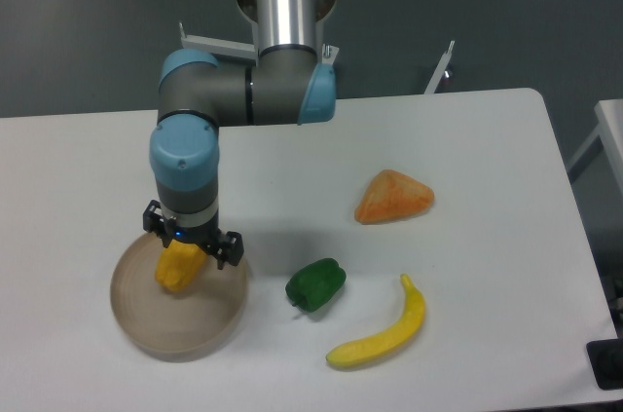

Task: Pick up the yellow pepper from the plate
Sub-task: 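Lower the gripper onto the yellow pepper and close on it, then lift the yellow pepper off the plate toward the green pepper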

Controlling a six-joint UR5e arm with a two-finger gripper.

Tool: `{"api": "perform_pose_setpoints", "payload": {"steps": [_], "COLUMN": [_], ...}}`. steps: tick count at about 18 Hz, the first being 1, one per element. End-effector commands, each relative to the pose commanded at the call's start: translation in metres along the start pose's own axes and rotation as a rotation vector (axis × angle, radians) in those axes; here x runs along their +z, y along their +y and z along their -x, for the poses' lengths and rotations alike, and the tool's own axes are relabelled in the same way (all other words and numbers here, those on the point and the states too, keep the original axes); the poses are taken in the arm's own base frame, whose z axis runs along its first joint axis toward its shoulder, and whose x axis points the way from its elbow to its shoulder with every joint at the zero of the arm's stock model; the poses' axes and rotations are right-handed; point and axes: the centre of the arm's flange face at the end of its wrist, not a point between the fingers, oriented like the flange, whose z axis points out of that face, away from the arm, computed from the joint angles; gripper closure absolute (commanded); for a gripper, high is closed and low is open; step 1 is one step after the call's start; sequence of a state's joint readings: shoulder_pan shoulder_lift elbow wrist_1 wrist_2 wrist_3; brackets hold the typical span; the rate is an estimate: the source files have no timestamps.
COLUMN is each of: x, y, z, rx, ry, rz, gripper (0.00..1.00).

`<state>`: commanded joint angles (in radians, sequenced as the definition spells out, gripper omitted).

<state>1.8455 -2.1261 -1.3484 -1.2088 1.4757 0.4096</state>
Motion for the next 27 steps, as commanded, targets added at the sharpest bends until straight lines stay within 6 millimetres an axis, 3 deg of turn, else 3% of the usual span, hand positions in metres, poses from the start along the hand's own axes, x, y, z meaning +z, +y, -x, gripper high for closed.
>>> {"api": "perform_pose_setpoints", "payload": {"steps": [8,18,24,27], "x": [0.022,0.037,0.034,0.03], "y": [0.003,0.006,0.006,0.005], "z": [-0.018,-0.018,-0.016,-0.016], "rx": [0.032,0.039,0.054,0.077], "ry": [0.013,-0.013,-0.031,-0.033], "rz": [0.035,0.015,0.016,0.011], "gripper": [0.0,0.02,0.47,0.52]}}
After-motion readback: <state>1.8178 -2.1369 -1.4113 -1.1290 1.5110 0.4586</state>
